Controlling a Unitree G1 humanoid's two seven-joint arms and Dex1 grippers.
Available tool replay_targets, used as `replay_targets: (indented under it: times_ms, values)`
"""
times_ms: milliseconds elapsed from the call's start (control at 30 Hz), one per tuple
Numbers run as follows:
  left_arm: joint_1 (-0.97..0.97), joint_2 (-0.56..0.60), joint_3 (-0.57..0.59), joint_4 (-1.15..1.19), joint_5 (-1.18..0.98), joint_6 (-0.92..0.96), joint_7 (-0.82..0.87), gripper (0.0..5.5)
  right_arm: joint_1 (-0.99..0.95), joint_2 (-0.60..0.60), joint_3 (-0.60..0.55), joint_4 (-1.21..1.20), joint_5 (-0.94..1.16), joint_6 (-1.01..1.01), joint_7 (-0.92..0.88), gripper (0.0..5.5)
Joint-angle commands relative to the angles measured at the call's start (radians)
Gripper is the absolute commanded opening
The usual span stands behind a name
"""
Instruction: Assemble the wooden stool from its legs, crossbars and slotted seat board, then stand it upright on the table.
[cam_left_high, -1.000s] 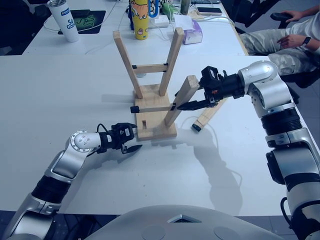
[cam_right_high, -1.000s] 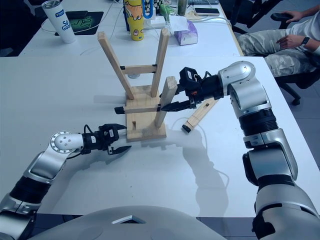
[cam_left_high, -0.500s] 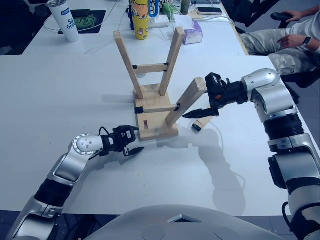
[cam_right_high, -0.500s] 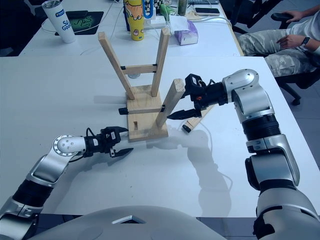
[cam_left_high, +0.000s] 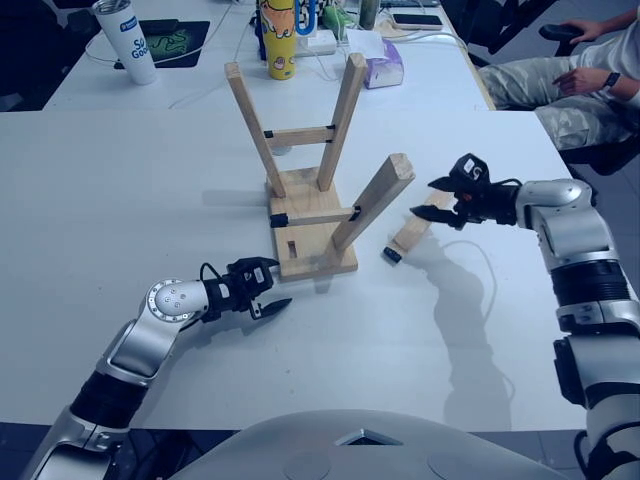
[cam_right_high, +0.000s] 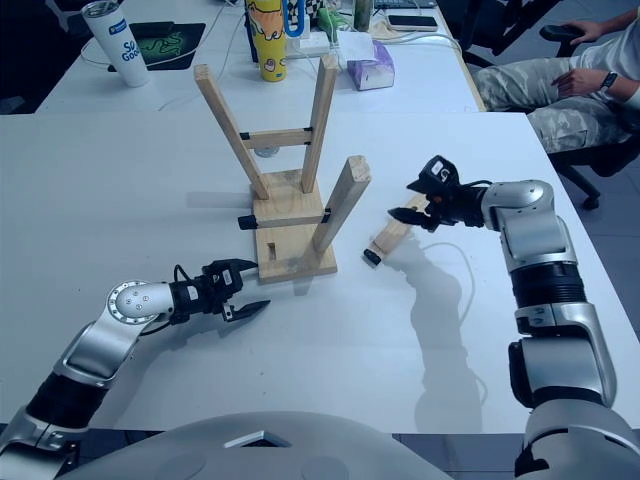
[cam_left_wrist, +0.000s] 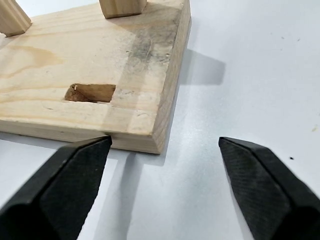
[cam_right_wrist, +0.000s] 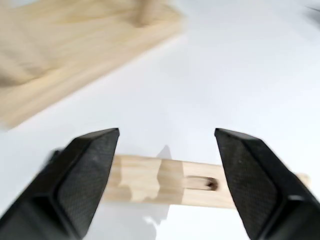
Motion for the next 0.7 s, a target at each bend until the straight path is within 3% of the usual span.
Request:
replay_targets:
  times_ms: [33,333,533,700]
  values:
    - [0.027,-0.021,0.017,-0.043,-0.021,0.034,0.027,3.98,-0.013,0.198,-0.224,-0.023,0.026,0.277,-0.453,3.54]
    - [0.021,-0.046,0.000,-0.039,-0.010,0.039,0.050,3.98,-0.038,0.504,-0.421,-0.159,-0.036,0.611,-1.017,3.54]
    - [0.011,-0.067,-0.013,-0.024,0.001,0.034,0.062,3.98,-0.063,0.570,-0.499,-0.127,-0.030,0.666,-1.139,3.54]
    - [-0.003,-0.075,-0.019,-0.008,0.008,0.026,0.061,3.98,-0.098,0.567,-0.474,-0.079,-0.012,0.642,-1.116,3.54]
